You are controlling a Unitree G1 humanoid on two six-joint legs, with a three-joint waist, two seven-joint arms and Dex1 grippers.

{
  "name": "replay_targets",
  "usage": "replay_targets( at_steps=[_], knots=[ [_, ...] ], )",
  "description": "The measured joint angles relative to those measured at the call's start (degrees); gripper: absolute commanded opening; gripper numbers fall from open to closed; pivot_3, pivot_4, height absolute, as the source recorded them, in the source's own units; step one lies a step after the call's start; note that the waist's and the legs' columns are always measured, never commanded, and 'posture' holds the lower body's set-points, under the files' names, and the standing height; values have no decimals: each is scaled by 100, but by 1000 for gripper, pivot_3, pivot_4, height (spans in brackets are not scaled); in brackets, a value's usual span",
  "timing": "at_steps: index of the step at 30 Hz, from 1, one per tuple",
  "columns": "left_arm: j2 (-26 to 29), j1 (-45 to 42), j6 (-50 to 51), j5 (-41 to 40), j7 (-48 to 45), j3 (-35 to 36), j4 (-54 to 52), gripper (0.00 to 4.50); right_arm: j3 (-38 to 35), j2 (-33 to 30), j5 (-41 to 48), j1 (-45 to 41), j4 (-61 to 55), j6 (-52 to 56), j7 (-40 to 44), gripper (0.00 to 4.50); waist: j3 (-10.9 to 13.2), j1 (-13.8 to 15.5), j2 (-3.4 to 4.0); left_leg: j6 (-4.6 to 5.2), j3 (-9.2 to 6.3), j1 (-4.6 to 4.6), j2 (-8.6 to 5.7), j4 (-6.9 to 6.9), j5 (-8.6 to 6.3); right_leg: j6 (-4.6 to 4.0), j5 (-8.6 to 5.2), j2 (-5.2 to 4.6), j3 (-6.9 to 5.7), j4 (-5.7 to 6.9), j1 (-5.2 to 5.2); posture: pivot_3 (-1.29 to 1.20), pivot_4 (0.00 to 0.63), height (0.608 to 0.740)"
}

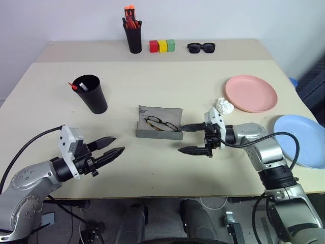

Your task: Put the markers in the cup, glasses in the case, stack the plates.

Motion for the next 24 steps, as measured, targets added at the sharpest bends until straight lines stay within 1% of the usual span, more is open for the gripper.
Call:
replay_targets(
  at_steps=[8, 12, 15, 18, 20, 24],
  knots=[
    [0, -47, 30, -1, 6, -15, -2, 2532, 7, 509, -327, -416, 666, -783, -547, 4485, 0, 4, 0, 0, 0, -1, 0, -2, 0, 1, 1, 0, 0, -1, -1, 0, 150, 740],
    [0, -3, 50, -2, 28, -13, -22, 2532, 127, 582, -396, -432, 767, -886, -535, 4485, 1, 13, 0, 0, 0, -2, 0, -1, 0, 1, 0, 0, 0, -2, -1, 0, 150, 740],
    [0, 31, 52, -5, 58, 0, -84, 2532, 276, 506, -298, -271, 495, -564, -267, 4485, 1, 16, 0, 0, -1, -2, 0, -2, 0, 0, 0, 0, 0, -2, 0, 0, 150, 740],
    [0, 95, 56, -8, 101, 13, -113, 2532, 457, 242, -90, 13, -12, -94, 115, 4485, 0, 17, 0, 0, -2, -2, 0, -1, 0, 0, 0, -1, 0, -2, 0, 0, 150, 740],
    [1, 98, 56, -14, 121, 16, -136, 2532, 499, 101, -65, 108, -181, -11, 206, 4485, 0, 16, -1, 0, -2, 0, 0, 1, 0, -1, -1, -1, 0, -1, 2, 0, 150, 740],
    [1, 98, 56, -55, 127, 16, -145, 2532, 512, 59, -48, 269, -341, 51, 200, 4485, -1, 12, -2, 0, -2, 1, 0, 1, 0, -3, -1, 0, 0, -1, 2, 0, 150, 740]
  ],
)
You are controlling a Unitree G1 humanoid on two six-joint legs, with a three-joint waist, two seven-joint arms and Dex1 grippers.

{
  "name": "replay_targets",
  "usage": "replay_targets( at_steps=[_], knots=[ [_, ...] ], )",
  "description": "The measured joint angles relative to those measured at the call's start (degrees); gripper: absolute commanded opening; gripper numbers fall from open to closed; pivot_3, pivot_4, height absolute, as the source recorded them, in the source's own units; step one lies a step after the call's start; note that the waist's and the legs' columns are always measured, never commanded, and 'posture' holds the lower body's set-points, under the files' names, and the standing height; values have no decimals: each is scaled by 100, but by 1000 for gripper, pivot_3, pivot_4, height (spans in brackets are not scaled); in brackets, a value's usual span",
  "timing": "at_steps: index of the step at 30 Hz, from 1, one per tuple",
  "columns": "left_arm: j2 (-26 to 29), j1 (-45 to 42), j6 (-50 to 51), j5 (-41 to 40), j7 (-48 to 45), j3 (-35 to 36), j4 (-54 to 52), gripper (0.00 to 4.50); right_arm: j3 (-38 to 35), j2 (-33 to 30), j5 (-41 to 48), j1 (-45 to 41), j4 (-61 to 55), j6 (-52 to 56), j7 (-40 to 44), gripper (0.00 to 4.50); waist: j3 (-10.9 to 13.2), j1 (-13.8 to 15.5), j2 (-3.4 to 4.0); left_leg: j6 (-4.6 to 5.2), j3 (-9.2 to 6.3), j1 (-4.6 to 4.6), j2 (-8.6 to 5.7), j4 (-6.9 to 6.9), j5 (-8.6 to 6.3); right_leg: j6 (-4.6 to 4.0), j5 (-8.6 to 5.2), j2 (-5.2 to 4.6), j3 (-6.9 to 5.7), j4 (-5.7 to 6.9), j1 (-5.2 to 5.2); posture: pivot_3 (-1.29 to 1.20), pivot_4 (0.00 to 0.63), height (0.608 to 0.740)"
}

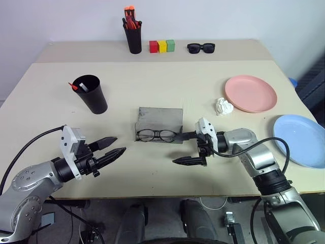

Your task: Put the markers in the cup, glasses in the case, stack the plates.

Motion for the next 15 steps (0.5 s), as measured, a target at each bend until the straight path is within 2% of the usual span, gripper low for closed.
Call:
replay_targets(
  at_steps=[6, 10, 15],
  knots=[
    [1, -55, 0, -5, 3, -6, 3, 2532, -61, 87, -64, 27, 0, -221, -376, 4485, 0, 2, 0, 0, 0, 0, 0, 0, 0, 0, 0, 0, 0, 0, 0, 0, 150, 740],
    [1, -220, 0, 0, -4, -48, 9, 2532, -253, 378, -132, -124, 358, -556, -827, 4485, 0, 1, 0, 0, 1, -2, 0, 0, 0, 1, 1, 0, 0, 0, -1, 0, 150, 740],
    [2, -293, 0, 13, -13, -62, 86, 2532, -316, 408, -168, -209, 491, -764, -960, 4485, 0, 4, 0, 0, 0, -2, 0, -5, 0, 2, 1, 0, 0, -1, -3, 0, 150, 740]
  ],
)
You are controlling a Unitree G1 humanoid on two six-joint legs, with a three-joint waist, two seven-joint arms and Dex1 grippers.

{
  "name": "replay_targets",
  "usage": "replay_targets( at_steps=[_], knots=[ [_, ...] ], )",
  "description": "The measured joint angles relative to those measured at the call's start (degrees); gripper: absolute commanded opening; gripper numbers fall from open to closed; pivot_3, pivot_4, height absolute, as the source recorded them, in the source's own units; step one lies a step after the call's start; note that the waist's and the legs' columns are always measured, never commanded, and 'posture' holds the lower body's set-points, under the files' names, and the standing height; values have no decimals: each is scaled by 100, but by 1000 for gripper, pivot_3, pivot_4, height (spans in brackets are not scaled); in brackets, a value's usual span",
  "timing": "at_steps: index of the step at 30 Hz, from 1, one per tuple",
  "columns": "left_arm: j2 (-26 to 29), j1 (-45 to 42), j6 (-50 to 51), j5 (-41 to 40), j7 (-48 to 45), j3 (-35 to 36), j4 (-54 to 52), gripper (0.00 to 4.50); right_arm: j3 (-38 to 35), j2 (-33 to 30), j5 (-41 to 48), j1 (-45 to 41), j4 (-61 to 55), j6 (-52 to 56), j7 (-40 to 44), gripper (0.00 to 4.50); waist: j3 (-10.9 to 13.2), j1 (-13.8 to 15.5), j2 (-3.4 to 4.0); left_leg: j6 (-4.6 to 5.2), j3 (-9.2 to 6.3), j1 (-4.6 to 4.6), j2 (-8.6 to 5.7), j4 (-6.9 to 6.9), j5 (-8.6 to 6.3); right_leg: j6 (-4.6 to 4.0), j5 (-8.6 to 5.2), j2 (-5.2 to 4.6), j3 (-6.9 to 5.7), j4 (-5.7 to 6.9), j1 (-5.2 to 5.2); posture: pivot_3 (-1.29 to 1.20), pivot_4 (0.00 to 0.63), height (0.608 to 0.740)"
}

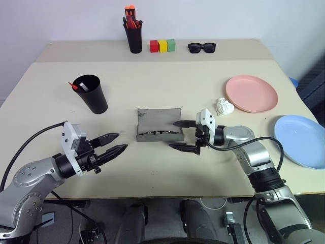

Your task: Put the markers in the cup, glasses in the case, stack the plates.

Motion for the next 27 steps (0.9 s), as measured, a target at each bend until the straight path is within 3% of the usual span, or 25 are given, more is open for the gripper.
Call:
replay_targets(
  at_steps=[16, 19, 26, 27],
  knots=[
    [0, -53, 0, 48, 5, -131, 25, 2532, -45, 306, -70, -18, 38, -93, -420, 4485, 0, -6, 0, 0, 0, 0, 0, 1, 0, 0, 0, 0, 0, 0, 0, 0, 150, 740],
    [0, -34, -1, 48, 6, -131, 25, 2532, -10, 390, -133, -19, 71, -135, -479, 3593, 0, -7, 0, 0, 0, 0, 0, 1, 0, 0, 0, 0, 0, 0, 0, 0, 150, 740],
    [128, 221, -27, 118, -115, -87, 27, 2532, 104, 448, -356, -32, 302, -332, -489, 34, 0, -10, 1, 0, 0, 0, 0, 0, 0, -1, 0, 0, 0, 1, -1, 0, 150, 740],
    [161, 265, -40, 141, -141, -65, 27, 2532, 95, 449, -375, -60, 304, -398, -497, 34, 0, -10, 1, 0, 1, 0, 0, 1, 0, -1, 0, 0, 1, 1, -1, 0, 150, 740]
  ],
)
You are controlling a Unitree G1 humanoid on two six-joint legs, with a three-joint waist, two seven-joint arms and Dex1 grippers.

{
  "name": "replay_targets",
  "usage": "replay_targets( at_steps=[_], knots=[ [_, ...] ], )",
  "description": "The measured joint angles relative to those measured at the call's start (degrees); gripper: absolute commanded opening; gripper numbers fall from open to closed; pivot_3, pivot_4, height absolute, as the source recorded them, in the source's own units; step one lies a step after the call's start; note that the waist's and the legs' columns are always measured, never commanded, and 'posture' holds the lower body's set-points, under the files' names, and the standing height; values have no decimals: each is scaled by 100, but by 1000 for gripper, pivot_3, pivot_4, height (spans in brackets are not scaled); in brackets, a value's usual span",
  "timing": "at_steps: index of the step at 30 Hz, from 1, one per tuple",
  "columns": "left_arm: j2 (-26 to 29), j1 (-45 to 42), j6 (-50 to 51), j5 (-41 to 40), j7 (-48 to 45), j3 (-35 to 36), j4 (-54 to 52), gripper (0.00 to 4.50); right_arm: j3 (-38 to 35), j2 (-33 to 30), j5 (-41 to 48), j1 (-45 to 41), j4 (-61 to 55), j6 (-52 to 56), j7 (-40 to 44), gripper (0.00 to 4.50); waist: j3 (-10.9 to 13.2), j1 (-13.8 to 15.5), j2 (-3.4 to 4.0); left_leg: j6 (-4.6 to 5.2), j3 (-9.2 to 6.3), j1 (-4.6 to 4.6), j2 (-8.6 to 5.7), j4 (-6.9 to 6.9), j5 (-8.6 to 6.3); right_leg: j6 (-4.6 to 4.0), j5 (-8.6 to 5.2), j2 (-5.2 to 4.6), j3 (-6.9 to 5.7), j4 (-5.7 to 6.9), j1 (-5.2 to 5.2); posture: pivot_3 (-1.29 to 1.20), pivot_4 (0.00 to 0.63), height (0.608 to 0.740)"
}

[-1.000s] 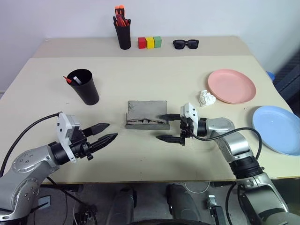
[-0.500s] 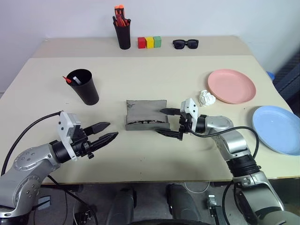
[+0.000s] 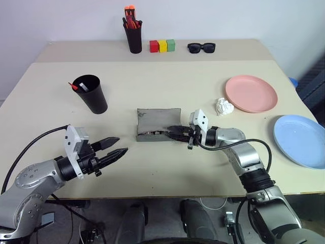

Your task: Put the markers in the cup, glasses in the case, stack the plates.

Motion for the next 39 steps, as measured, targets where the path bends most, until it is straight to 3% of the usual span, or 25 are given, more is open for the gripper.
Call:
replay_targets(
  at_steps=[20, 33, 39],
  knots=[
    [106, 132, -220, 293, -298, 106, 71, 2532, -193, 51, -190, -148, 213, -724, -162, 34, 1, -1, 1, 0, 0, 0, 0, -1, 0, 0, 0, 0, 0, 0, -1, 0, 150, 740],
    [-28, 55, -235, 351, -267, 62, 115, 2532, -709, 198, -488, -378, 990, -2423, -1189, 34, 1, -2, 1, 0, 0, 0, 0, -2, 0, 0, 0, 0, 0, 0, -1, 0, 150, 740],
    [-62, 57, -235, 382, -244, 62, 115, 2532, -1230, -62, -705, -390, 1276, -3065, -1999, 34, 1, 4, 1, 0, 0, 0, -1, 0, 0, -1, 0, 0, 0, 0, 2, 0, 150, 740]
  ],
)
